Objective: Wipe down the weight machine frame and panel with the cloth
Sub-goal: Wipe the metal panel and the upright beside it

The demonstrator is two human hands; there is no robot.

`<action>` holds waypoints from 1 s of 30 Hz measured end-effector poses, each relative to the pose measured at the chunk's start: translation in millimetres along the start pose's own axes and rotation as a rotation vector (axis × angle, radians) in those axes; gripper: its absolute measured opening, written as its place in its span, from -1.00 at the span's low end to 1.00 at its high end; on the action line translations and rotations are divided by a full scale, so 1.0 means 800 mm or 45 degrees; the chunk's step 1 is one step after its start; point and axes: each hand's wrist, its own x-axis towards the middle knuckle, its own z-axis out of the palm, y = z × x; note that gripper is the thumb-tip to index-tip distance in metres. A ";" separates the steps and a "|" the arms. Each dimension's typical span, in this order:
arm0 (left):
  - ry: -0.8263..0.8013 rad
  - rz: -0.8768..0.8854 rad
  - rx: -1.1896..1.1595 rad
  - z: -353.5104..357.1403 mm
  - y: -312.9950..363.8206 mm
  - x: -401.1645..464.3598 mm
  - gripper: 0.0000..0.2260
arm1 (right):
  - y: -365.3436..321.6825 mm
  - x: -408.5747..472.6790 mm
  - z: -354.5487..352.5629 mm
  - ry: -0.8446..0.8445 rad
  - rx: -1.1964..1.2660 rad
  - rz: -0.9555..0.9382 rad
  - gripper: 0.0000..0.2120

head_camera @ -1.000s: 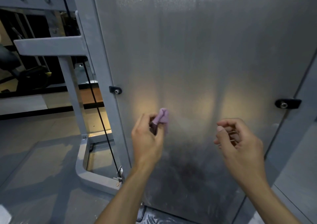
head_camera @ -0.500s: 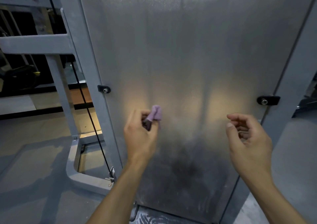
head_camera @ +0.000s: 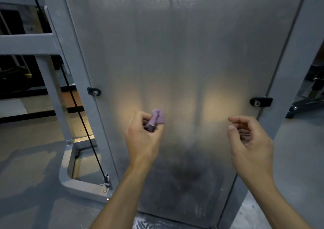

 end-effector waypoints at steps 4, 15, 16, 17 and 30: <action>0.005 -0.083 0.021 -0.003 -0.009 0.000 -0.80 | 0.002 0.008 -0.015 0.058 -0.105 -0.110 -0.80; 0.053 -0.050 -0.011 0.027 0.013 -0.012 -0.67 | 0.013 0.020 -0.033 0.190 -0.265 -0.328 -0.74; 0.095 -0.067 0.002 0.026 0.011 -0.010 -0.68 | 0.014 0.021 -0.036 0.199 -0.259 -0.326 -0.74; 0.110 -0.077 0.005 0.028 0.012 -0.012 -0.69 | 0.015 0.022 -0.038 0.208 -0.251 -0.323 -0.74; -0.011 -0.040 -0.061 0.043 0.022 -0.039 -0.78 | 0.027 0.031 -0.040 0.347 -0.230 -0.219 -0.70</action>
